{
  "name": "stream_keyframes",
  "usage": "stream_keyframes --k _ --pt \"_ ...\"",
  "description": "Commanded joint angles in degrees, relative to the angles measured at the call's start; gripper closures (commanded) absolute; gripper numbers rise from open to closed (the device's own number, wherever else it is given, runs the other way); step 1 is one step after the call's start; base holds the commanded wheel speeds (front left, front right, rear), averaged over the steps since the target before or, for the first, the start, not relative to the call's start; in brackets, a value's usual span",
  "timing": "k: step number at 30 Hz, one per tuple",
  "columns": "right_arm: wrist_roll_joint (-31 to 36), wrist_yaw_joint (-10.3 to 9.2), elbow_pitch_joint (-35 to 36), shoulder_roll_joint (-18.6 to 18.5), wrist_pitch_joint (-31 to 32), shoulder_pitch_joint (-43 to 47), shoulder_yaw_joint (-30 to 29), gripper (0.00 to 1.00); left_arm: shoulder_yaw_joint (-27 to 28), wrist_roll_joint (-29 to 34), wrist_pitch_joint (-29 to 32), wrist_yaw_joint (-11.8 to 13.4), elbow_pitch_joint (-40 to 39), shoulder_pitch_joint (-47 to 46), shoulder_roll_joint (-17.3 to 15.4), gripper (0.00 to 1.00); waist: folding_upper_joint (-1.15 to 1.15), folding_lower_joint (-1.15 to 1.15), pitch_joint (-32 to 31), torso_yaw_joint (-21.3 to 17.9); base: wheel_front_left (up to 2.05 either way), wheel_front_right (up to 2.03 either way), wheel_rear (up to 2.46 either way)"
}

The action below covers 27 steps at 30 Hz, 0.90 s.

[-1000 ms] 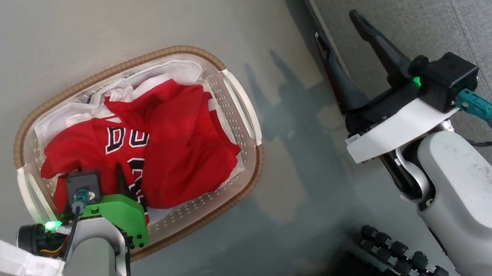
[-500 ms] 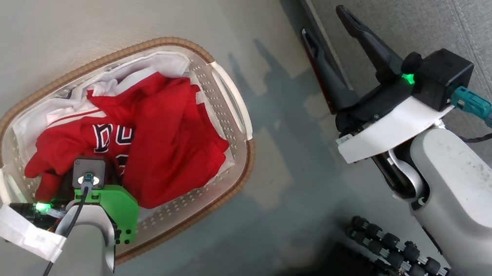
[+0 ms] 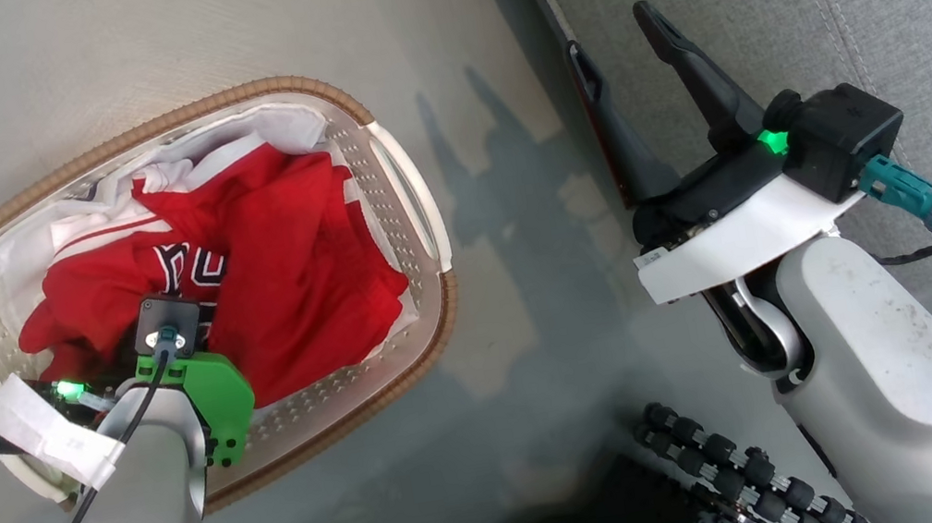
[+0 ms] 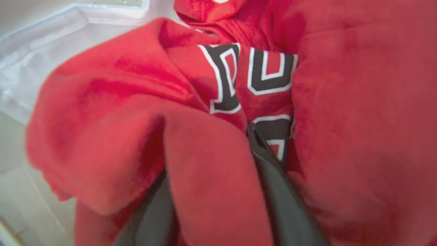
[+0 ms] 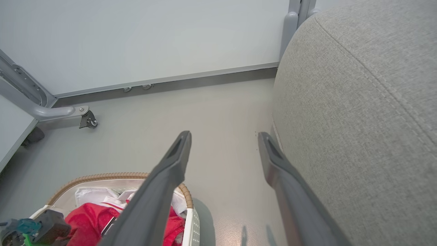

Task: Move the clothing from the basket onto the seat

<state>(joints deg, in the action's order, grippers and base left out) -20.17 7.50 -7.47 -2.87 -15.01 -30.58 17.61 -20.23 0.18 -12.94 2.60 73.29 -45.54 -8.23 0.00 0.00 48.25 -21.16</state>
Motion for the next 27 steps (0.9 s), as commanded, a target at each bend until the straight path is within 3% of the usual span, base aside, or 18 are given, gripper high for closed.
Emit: stream_keyframes --k 1,17,27 --pt "-0.28 -0.02 -0.17 -0.13 -0.25 0.00 -0.11 0.00 0.09 -0.49 -0.28 0.05 0.29 0.02 -0.84 1.00 0.00 0.00 -0.29 0.09 0.00 0.00 0.00" --pt "1.88 -0.03 -3.99 -0.16 -0.25 3.54 -0.75 0.00 0.13 -3.79 -2.36 -0.41 -0.96 6.08 3.08 1.00 0.00 0.00 -11.46 2.72 0.00 0.00 0.00" --pt "5.37 -0.03 -6.78 -0.18 -0.25 8.43 -2.67 0.00 -0.80 -5.40 -2.28 -0.96 -10.21 13.99 4.46 1.00 0.00 0.00 -21.29 7.10 0.00 0.00 0.00"
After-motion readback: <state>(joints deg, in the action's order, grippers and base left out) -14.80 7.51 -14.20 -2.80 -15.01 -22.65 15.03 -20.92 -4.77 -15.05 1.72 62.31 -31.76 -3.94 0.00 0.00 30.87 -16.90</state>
